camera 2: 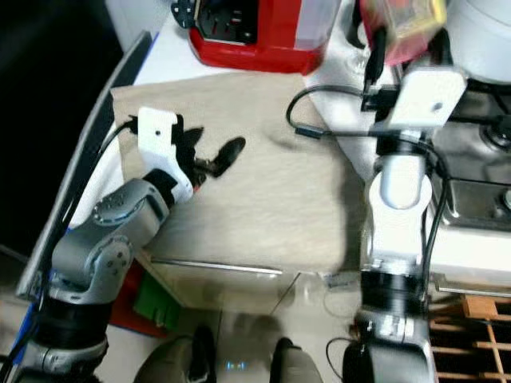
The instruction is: Restocking fridge
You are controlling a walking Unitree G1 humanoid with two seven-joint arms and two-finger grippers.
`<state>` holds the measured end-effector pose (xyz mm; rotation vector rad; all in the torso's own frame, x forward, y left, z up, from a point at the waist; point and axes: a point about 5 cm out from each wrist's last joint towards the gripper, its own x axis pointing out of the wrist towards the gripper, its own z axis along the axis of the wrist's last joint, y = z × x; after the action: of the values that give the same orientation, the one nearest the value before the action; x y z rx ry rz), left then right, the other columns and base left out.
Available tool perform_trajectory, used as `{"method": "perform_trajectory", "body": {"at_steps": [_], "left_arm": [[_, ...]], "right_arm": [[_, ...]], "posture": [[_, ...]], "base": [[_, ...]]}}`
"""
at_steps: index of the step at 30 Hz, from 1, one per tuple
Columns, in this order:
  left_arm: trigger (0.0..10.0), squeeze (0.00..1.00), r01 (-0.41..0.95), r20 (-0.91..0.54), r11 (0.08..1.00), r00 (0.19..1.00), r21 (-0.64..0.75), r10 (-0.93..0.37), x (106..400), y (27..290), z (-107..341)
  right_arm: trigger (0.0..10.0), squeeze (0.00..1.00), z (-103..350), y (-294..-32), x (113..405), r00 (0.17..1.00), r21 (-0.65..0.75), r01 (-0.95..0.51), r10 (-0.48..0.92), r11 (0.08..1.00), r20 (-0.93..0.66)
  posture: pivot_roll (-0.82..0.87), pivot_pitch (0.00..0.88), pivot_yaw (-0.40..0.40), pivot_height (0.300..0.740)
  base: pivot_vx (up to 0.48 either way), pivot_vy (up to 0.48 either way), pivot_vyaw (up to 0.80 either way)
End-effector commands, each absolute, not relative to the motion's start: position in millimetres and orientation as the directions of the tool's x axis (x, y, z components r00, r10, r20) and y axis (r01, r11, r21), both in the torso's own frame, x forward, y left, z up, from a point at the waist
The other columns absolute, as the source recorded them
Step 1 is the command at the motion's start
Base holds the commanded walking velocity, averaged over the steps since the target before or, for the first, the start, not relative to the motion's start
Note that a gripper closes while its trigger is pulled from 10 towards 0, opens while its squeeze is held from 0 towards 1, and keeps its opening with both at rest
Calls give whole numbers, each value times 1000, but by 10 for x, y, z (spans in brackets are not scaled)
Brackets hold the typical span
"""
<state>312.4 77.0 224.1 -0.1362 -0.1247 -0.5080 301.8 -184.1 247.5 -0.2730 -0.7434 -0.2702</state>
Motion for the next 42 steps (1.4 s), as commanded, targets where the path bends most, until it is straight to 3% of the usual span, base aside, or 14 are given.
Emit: {"method": "perform_trajectory", "body": {"at_steps": [1, 6, 14, 23, 42], "left_arm": [[10000, 0, 504, 182, 860, 855, -76, -485, 3139, 725, 2275], [10000, 0, 516, 224, 857, 836, -13, -500, 3196, 716, 2339], [10000, 0, 498, 295, 867, 826, 18, -480, 3267, 746, 2443], [10000, 0, 486, 345, 873, 813, 39, -469, 3320, 762, 2494], [10000, 0, 515, 382, 857, 787, 26, -485, 3324, 731, 2531]], "right_arm": [[0, 0, 2528, -1784, 2944, 663, -166, 376, -140, 912, 736], [0, 0, 2305, -1741, 2929, 713, -170, 378, -168, 910, 681], [0, 0, 2305, -1722, 2910, 698, -174, 420, -195, 891, 689], [0, 0, 2221, -1735, 3003, 735, -132, 389, -221, 912, 641], [0, 0, 2334, -1801, 3132, 709, -181, 404, -182, 897, 681]], "posture": [[-75, 68, 33, 740], [-76, 52, 42, 740], [-73, 40, 47, 740], [-81, 32, 35, 740], [-89, 15, 28, 740]], "base": [[0, 0, 0], [0, 0, 0], [-71, 0, 0], [-287, 0, 0], [-283, 0, 0]]}}
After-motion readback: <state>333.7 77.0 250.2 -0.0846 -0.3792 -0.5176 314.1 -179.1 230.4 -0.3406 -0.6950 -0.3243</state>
